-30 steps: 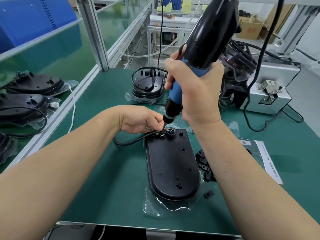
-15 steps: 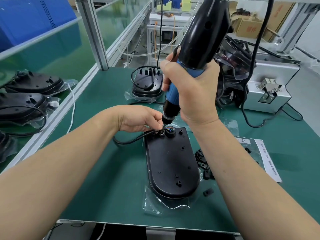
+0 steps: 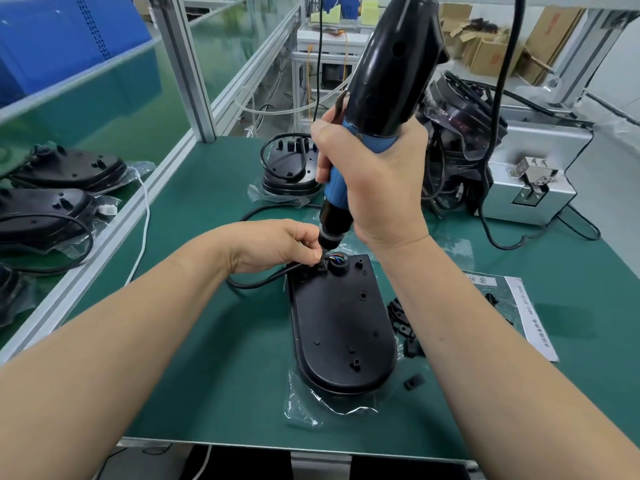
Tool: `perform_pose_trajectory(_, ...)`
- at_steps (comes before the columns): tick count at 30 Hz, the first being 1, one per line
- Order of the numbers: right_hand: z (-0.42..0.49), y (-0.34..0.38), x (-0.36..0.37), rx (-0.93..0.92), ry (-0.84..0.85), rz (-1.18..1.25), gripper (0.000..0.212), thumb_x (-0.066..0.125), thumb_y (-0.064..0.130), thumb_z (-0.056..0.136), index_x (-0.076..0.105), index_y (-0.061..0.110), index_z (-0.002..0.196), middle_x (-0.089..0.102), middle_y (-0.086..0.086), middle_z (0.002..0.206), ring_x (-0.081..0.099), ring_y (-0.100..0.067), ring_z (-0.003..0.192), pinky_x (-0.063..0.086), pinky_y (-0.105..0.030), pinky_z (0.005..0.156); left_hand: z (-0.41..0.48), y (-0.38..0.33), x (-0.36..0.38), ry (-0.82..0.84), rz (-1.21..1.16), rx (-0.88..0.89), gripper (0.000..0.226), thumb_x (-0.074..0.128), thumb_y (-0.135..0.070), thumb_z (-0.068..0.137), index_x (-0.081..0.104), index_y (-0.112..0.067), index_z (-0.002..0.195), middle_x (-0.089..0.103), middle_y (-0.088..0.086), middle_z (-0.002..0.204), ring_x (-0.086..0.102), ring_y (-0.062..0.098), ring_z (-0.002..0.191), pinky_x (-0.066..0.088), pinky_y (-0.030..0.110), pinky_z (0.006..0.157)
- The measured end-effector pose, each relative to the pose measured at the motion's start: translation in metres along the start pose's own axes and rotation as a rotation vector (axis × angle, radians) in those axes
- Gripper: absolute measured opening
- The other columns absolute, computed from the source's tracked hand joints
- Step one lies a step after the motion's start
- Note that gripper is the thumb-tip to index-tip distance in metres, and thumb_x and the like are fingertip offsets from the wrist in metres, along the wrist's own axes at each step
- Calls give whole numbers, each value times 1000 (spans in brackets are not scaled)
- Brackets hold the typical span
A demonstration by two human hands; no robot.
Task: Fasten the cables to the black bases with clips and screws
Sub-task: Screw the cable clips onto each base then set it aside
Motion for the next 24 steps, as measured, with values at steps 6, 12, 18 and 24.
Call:
perform_pose_trajectory(6,7,-5,7,19,-4,-44,17,63,-4,74,55,-18,81,51,-15,59,48,-26,49,44,-36,49,-1,0,0,-5,-35,-22,52,63,-17,73,52,14,113,58,10,102,51,19,99,29,50,115)
perform_pose_trajectory(12,7,-7,7,8,12,-64,18,62,-2,73,54,-16,79,51,-17,58,49,-25,46,44,-35,49,-3,0,2,35,-62,-40,57,63,-17,76,49,15,121,56,17,111,49,23,104,27,52,115)
perform_pose_trajectory(18,10,-8,8,19,21,-28,11,61,-7,75,53,-14,76,48,-15,59,46,-25,47,43,-35,48,-2,0,1,30,-89,-24,52,63,-15,76,50,17,115,55,13,104,48,21,100,28,48,114)
perform_pose_trajectory(24,11,-8,-6,20,-33,30,9,61,-5,75,54,0,73,49,-9,55,45,-22,46,42,-31,49,-4,-2,3,39,-32,16,51,62,-17,78,48,17,113,51,8,97,45,17,93,36,38,101)
Point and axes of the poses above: each hand's wrist, its own z-axis towards the middle knuckle, its own x-axis out of the palm, y = z × x, the point moved 7 cm from there along z, towards the middle knuckle
